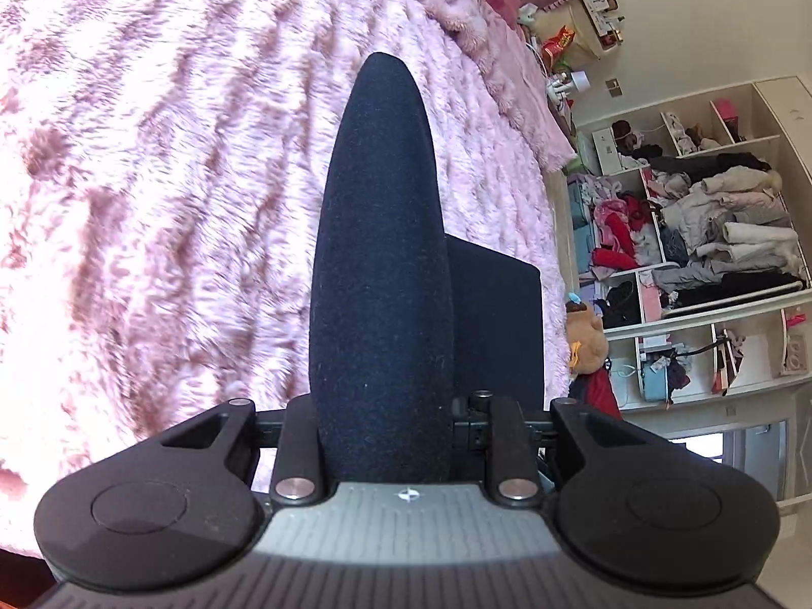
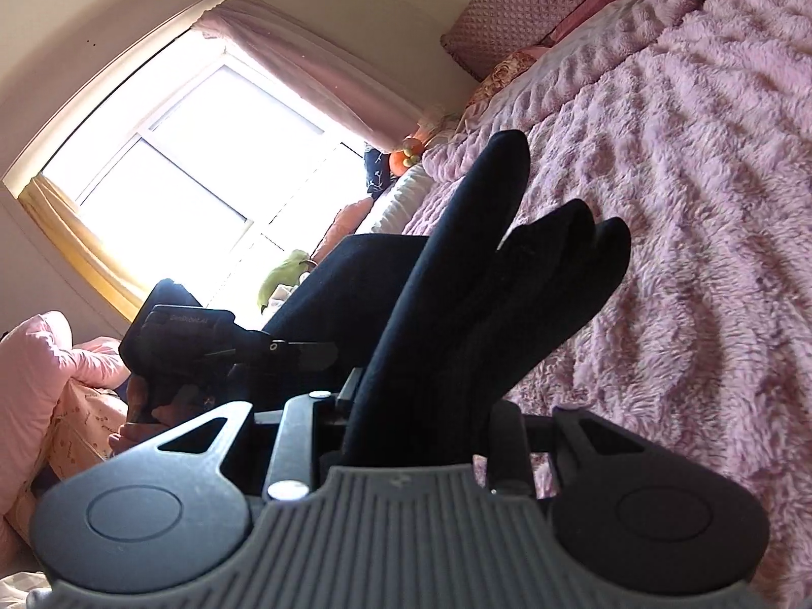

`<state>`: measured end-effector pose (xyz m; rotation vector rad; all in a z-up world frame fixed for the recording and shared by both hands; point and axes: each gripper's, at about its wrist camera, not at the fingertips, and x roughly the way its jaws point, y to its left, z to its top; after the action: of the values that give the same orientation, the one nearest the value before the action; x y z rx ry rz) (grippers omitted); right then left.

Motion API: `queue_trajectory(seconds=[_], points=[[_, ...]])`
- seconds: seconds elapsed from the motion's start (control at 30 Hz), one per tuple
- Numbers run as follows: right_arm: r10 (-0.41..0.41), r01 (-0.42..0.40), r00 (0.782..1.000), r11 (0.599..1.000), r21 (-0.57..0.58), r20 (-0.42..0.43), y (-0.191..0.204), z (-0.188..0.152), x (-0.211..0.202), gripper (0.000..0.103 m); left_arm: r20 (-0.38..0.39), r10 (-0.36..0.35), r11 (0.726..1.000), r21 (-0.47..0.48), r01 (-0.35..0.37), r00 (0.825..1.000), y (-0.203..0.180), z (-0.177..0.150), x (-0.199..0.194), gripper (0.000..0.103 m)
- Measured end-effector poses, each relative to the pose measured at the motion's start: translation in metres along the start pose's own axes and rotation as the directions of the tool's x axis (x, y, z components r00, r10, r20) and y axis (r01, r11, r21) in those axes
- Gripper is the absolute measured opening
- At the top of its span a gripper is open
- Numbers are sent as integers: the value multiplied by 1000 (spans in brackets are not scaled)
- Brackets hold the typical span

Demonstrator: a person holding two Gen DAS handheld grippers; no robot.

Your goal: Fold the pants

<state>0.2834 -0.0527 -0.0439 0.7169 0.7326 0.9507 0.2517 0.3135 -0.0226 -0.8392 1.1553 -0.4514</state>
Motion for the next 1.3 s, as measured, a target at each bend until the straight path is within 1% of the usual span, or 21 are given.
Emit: queue_trajectory(seconds=[0.1,0.2,0.23,0.3,0.33,0.4,0.43,0.5,0.53,0.57,0.63,0.7,0.83,0.9,1.0,1.07,1.1,1.17,1.2,1.27,1.3], points=[[8,-8,1000,1000,4,-14,1,-1,34,26,32,2,1000,-29,-1,999,25,11,-9,32],[6,-5,999,1000,26,-41,-15,-5,67,26,34,3,999,-46,-1,999,52,20,-5,32],[2,0,999,999,34,-50,-20,-8,75,26,27,8,999,-33,-7,1000,65,26,1,37],[-27,32,996,998,53,-87,-40,-19,98,26,9,34,998,-45,-34,999,92,34,14,39],[-38,45,993,997,60,-113,-52,-27,109,27,14,38,997,-72,-37,999,116,40,18,39],[-64,82,980,993,86,-190,-81,-41,138,28,60,32,993,-115,-25,998,151,39,27,39],[-62,84,974,992,95,-216,-90,-47,146,27,99,15,987,-162,2,995,174,36,29,40],[-13,33,978,995,94,-210,-104,-52,149,25,156,-118,963,-224,152,981,206,26,31,44],[8,10,977,997,83,-212,-107,-51,147,25,196,-201,941,-233,245,960,222,19,30,44],[17,-2,975,998,67,-220,-107,-51,145,25,219,-243,930,-225,292,945,230,14,28,44],[26,-12,972,998,63,-233,-106,-53,136,27,253,-269,923,-209,324,929,236,6,22,44],[29,-12,969,997,71,-246,-108,-47,138,29,276,-248,926,-213,311,929,234,1,15,45],[5,7,966,999,47,-258,-103,-45,126,36,325,-113,946,-255,202,939,219,-5,-8,59],[-21,25,968,1000,11,-250,-96,-49,112,41,338,-20,963,-247,109,941,203,-8,-22,65],[-53,48,966,998,-27,-252,-90,-54,95,46,351,151,971,-229,-71,924,172,-12,-37,66],[-77,78,961,997,-6,-266,-88,-53,85,48,337,258,960,-198,-200,906,156,-14,-47,66],[-85,98,957,995,30,-278,-88,-52,78,51,330,314,947,-179,-268,890,148,-17,-53,65],[-94,126,949,988,88,-300,-86,-46,63,57,341,420,907,-142,-395,841,120,-25,-58,65],[-112,145,949,985,92,-294,-81,-43,55,57,352,452,891,-128,-436,820,107,-27,-59,65],[-158,178,955,982,60,-251,-69,-40,35,60,395,541,831,-112,-545,743,78,-39,-63,65],[-192,202,955,979,23,-225,-58,-38,22,62,408,566,811,-116,-574,717,66,-43,-62,65]])
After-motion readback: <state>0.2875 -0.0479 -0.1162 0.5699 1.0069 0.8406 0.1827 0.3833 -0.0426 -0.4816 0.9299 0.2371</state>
